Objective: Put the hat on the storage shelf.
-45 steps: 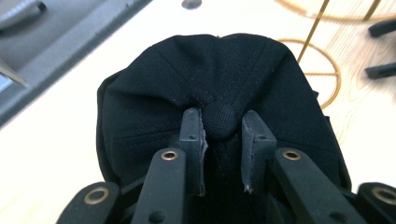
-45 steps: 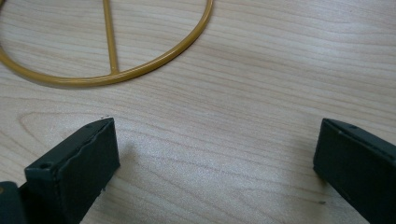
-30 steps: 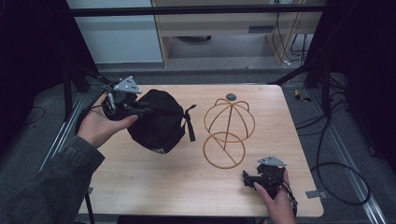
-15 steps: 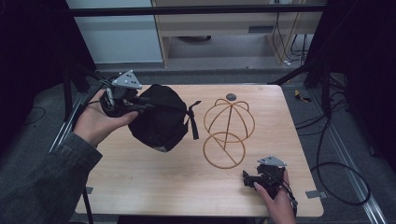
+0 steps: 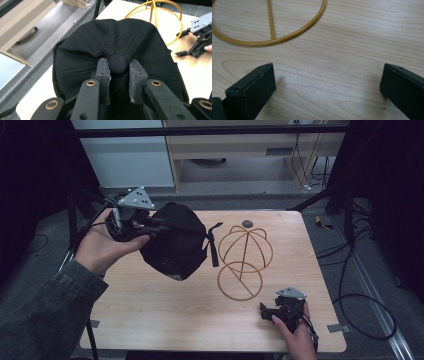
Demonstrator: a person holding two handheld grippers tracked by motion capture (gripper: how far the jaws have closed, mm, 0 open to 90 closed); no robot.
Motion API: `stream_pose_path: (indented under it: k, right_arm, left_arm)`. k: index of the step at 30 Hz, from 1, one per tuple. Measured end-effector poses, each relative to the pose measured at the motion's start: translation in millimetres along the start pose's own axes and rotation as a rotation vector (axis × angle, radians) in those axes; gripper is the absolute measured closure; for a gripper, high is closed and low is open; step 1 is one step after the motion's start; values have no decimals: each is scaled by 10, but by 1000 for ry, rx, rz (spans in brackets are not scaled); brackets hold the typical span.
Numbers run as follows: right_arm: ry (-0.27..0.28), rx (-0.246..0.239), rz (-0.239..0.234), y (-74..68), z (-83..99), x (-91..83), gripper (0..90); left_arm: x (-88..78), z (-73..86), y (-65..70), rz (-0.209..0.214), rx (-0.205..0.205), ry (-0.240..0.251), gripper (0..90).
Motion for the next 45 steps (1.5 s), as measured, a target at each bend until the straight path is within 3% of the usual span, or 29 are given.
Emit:
stream_pose_path:
  k: [8,29,45]
  right_arm:
    - [2,0,0,0,-2,2,4]
    - [1,2,-2,-3,-1,2,4]
    - [2,0,-2,-1,-2,3,3]
  left_arm:
    - [-43,-177,126,8,30,17,733]
    - [52,-600,490,49,86,31,734]
    - [176,-868,658,56,122,28,735]
Point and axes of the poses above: each handheld gripper's, and its own axes: x roughly forward along the jaws, z roughly out of its underside, y roughly to its right, the point moved 10 cm from there along x, roughly forward along the jaws, and after that the axes turned 15 degrees about -x, right-handed, at the moved point
